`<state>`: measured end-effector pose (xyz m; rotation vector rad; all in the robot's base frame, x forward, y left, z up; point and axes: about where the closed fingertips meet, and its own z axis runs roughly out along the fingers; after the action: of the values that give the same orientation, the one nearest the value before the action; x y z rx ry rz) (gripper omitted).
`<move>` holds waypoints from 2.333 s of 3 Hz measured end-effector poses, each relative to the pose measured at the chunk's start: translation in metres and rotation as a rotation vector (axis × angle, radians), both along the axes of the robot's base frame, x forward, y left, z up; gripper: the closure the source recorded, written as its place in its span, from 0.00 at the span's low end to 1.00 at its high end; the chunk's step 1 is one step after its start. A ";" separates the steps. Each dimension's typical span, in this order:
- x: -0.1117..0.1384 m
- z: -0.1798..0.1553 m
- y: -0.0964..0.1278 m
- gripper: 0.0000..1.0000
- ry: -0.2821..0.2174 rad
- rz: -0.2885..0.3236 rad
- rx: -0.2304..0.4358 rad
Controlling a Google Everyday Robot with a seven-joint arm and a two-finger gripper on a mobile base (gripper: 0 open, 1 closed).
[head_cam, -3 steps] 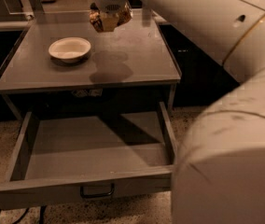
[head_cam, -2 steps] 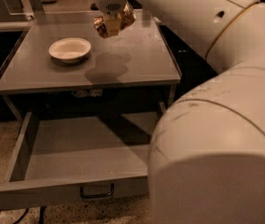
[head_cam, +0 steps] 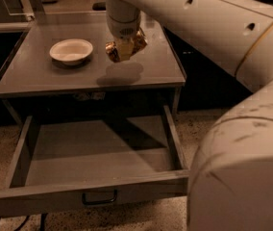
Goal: Pick orange can from top drawer and place on counter
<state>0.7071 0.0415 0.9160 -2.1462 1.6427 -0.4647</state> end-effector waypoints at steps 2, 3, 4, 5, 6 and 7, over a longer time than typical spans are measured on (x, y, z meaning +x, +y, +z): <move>0.004 -0.079 -0.006 1.00 0.020 0.008 0.141; 0.004 -0.077 -0.006 1.00 0.021 0.008 0.141; 0.004 -0.077 -0.006 0.81 0.021 0.008 0.141; 0.004 -0.077 -0.006 0.58 0.021 0.008 0.141; 0.004 -0.077 -0.006 0.34 0.021 0.008 0.141; 0.004 -0.077 -0.006 0.11 0.021 0.008 0.141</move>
Offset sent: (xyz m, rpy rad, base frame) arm 0.0144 -0.0079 -0.1205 0.2387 0.0161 0.0139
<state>0.7114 0.0356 0.8393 -2.0601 1.6261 -0.3149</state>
